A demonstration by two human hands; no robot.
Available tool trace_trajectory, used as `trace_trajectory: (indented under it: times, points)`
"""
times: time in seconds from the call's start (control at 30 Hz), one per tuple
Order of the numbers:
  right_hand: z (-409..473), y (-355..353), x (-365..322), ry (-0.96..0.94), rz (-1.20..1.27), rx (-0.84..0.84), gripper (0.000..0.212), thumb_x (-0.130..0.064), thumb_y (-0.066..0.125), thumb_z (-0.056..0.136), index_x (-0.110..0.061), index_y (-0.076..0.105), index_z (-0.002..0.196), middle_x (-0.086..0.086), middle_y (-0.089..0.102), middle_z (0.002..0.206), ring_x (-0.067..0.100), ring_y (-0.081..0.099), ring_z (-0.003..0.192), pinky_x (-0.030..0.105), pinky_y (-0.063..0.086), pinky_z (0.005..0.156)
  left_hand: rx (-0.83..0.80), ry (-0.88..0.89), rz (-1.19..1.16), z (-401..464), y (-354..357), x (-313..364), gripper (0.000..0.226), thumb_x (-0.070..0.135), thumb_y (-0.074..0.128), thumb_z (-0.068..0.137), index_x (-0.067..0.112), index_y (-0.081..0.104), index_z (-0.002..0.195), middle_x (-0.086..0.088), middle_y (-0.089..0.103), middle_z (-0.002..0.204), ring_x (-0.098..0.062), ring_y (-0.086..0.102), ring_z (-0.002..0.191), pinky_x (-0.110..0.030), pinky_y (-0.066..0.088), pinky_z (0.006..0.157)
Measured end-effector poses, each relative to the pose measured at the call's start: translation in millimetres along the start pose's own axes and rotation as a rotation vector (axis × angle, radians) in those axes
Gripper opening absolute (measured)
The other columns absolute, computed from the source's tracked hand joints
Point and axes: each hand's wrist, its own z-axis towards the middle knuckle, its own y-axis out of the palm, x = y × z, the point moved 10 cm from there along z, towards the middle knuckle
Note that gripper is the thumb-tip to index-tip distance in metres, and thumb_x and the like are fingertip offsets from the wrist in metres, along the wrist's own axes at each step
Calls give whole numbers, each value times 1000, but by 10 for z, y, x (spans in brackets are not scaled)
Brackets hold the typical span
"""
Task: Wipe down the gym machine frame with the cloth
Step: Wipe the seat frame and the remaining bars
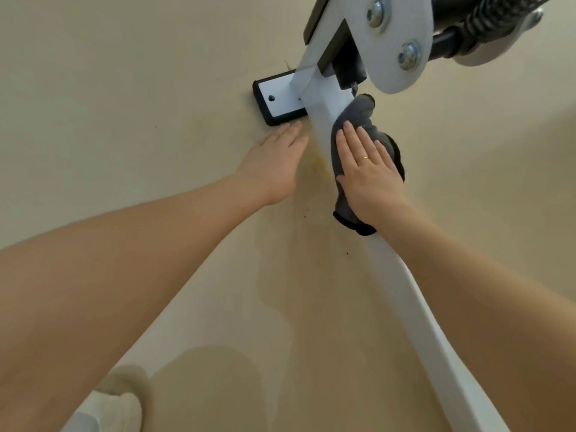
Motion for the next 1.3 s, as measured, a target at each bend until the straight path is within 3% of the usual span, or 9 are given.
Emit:
trace_trajectory:
  times: [0.2,0.3,0.4,0.57,0.67,0.77,0.9,1.07,1.3]
  points:
    - [604,-47,-346,-314,-285,-102,53,-35,35,99,-14,25,146,0,13,157,20,-9,144,35,-9,114,32,-66,7,-117,31,-238,66,1,39,87,10,13,146,-7,4,156,-21,6,143,-35,7,114]
    - [381,5,-412,-403,-458,-175,38,-32,34,97,-21,53,129,1,31,150,26,-6,144,41,-7,115,-1,-97,-42,-207,82,-274,66,1,38,87,10,11,147,-8,5,156,-22,5,143,-35,6,114]
    - [-55,149,-398,-427,-533,-276,35,-33,36,96,-28,58,122,-1,32,150,28,-6,143,45,-11,113,-26,-61,-9,-254,164,-257,63,2,36,89,10,12,146,-8,4,156,-21,4,143,-35,5,114]
    - [146,81,-349,-348,-390,-192,38,-26,43,94,-23,49,131,1,13,156,21,-8,144,40,-11,114,-8,-48,-76,-242,181,-190,63,3,38,87,9,16,146,-8,9,155,-21,7,143,-34,6,113]
    - [411,-72,-183,-112,-110,-70,67,-16,50,91,-19,15,149,-2,-7,157,18,-11,144,37,-6,115,-6,-35,-105,-244,203,-149,66,3,40,85,10,18,146,-9,11,155,-22,9,142,-34,8,113]
    - [191,-76,-6,77,8,3,85,-16,56,89,-17,-4,149,4,-8,157,21,-5,144,35,3,116,-20,-34,-138,-250,221,-97,67,1,40,85,11,16,146,-8,10,155,-23,11,142,-34,9,114]
    - [-263,45,130,312,51,9,82,-17,55,91,-14,-4,149,9,-7,157,28,4,143,37,12,114,-65,-62,-199,-253,257,34,68,-5,35,85,13,13,147,-5,6,156,-22,10,142,-34,9,113]
    - [67,7,175,328,36,-19,87,-24,59,89,-7,-3,148,16,5,155,36,25,133,40,25,108,-46,10,-238,-94,187,228,71,-8,34,85,14,11,148,-4,4,156,-19,6,143,-30,7,114]
    - [331,-13,282,350,275,-12,94,-34,64,83,-6,1,148,14,27,148,28,32,132,33,31,102,61,71,-214,260,31,356,70,2,38,88,15,5,148,1,-2,157,-19,4,143,-33,11,116]
